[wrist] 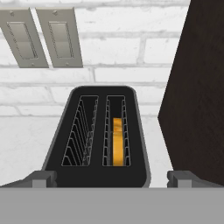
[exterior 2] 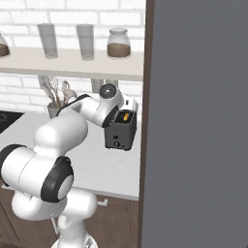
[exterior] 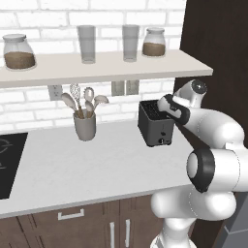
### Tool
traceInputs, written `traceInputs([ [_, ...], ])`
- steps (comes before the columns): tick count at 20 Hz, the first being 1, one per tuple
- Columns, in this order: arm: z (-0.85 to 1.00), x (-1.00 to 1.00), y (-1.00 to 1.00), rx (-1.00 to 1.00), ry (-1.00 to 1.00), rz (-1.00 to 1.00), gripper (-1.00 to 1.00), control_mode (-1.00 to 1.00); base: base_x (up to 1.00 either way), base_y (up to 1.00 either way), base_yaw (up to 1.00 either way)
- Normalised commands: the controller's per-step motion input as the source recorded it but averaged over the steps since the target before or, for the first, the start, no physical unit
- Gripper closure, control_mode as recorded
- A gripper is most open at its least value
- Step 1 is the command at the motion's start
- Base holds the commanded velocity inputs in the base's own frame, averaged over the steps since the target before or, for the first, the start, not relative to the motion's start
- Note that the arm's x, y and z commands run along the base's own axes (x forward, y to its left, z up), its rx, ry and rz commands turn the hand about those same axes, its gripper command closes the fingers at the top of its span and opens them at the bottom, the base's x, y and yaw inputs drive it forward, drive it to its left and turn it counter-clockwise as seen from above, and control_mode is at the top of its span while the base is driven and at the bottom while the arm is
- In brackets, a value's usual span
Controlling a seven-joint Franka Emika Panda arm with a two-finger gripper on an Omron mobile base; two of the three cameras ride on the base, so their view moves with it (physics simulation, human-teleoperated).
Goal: Start the toaster. Once the lever pops up, take the bread to the plate on the dining counter.
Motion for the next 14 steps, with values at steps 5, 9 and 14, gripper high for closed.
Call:
traceInputs([
  [5, 0.0, 0.0, 0.0, 0.0, 0.0, 0.0, -1.0, -1.0, 0.0, 0.0, 0.0],
  [9, 0.0, 0.0, 0.0, 0.0, 0.0, 0.0, -1.0, -1.0, 0.0, 0.0, 0.0],
  [14, 0.0, 0.0, 0.0, 0.0, 0.0, 0.0, -1.0, -1.0, 0.0, 0.0, 0.0],
])
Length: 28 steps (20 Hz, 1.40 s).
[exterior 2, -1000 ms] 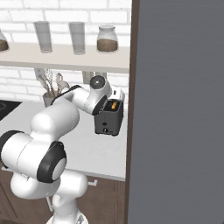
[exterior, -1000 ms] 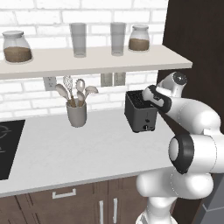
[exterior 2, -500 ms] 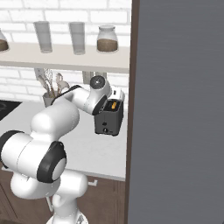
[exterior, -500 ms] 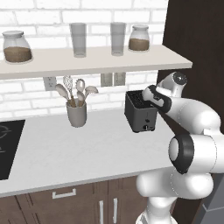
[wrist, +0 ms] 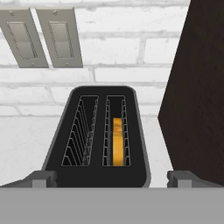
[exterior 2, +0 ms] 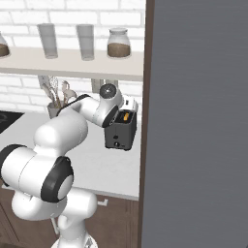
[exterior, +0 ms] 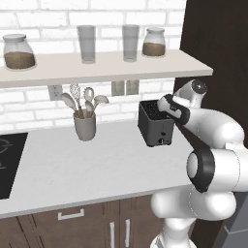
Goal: Start the toaster. Once the lever pops up, take the bread to the plate on the dining counter.
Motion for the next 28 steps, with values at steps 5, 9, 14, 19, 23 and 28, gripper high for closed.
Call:
traceInputs([
  [5, 0.0, 0.0, 0.0, 0.0, 0.0, 0.0, -1.0, -1.0, 0.0, 0.0, 0.0],
  [9, 0.0, 0.0, 0.0, 0.0, 0.0, 0.0, -1.0, -1.0, 0.0, 0.0, 0.0],
  [14, 0.0, 0.0, 0.0, 0.0, 0.0, 0.0, -1.0, -1.0, 0.0, 0.0, 0.0],
  [19, 0.0, 0.0, 0.0, 0.0, 0.0, 0.0, -1.0, -1.0, 0.0, 0.0, 0.0],
  [23, 0.0, 0.0, 0.0, 0.0, 0.0, 0.0, -1.0, -1.0, 0.0, 0.0, 0.0],
  [28, 0.0, 0.0, 0.0, 0.0, 0.0, 0.0, -1.0, -1.0, 0.0, 0.0, 0.0],
])
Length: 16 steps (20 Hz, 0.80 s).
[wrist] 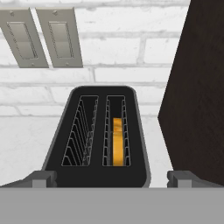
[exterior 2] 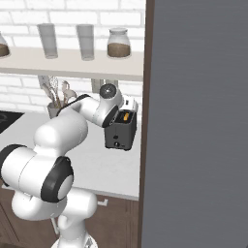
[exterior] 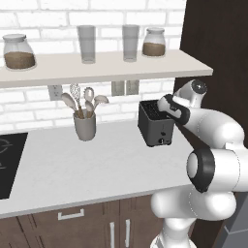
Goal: Start the toaster. Once the lever pops up, take the bread to the plate on the dining counter.
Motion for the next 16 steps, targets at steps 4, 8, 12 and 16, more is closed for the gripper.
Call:
traceInputs([
  [4, 0.0, 0.0, 0.0, 0.0, 0.0, 0.0, -1.0, -1.0, 0.0, 0.0, 0.0],
  [8, 0.0, 0.0, 0.0, 0.0, 0.0, 0.0, -1.0, -1.0, 0.0, 0.0, 0.0],
  [12, 0.0, 0.0, 0.0, 0.0, 0.0, 0.0, -1.0, -1.0, 0.0, 0.0, 0.0],
  [16, 0.0, 0.0, 0.0, 0.0, 0.0, 0.0, -1.0, -1.0, 0.0, 0.0, 0.0],
])
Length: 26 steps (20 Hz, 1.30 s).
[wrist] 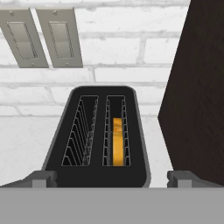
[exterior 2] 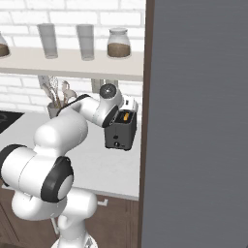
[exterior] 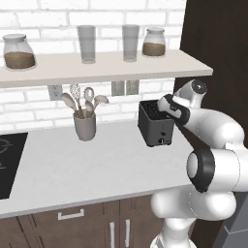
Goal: Start the toaster. Once the lever pops up, take the bread to the plate on the dining counter.
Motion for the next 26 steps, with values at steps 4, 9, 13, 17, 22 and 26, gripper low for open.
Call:
traceInputs([
  [4, 0.0, 0.0, 0.0, 0.0, 0.0, 0.0, -1.0, -1.0, 0.0, 0.0, 0.0],
  [9, 0.0, 0.0, 0.0, 0.0, 0.0, 0.0, -1.0, -1.0, 0.0, 0.0, 0.0],
  [13, 0.0, 0.0, 0.0, 0.0, 0.0, 0.0, -1.0, -1.0, 0.0, 0.0, 0.0],
  [17, 0.0, 0.0, 0.0, 0.0, 0.0, 0.0, -1.0, -1.0, 0.0, 0.0, 0.0],
  [22, 0.0, 0.0, 0.0, 0.0, 0.0, 0.0, -1.0, -1.0, 0.0, 0.0, 0.0],
  [26, 0.0, 0.0, 0.0, 0.0, 0.0, 0.0, -1.0, -1.0, 0.0, 0.0, 0.0],
])
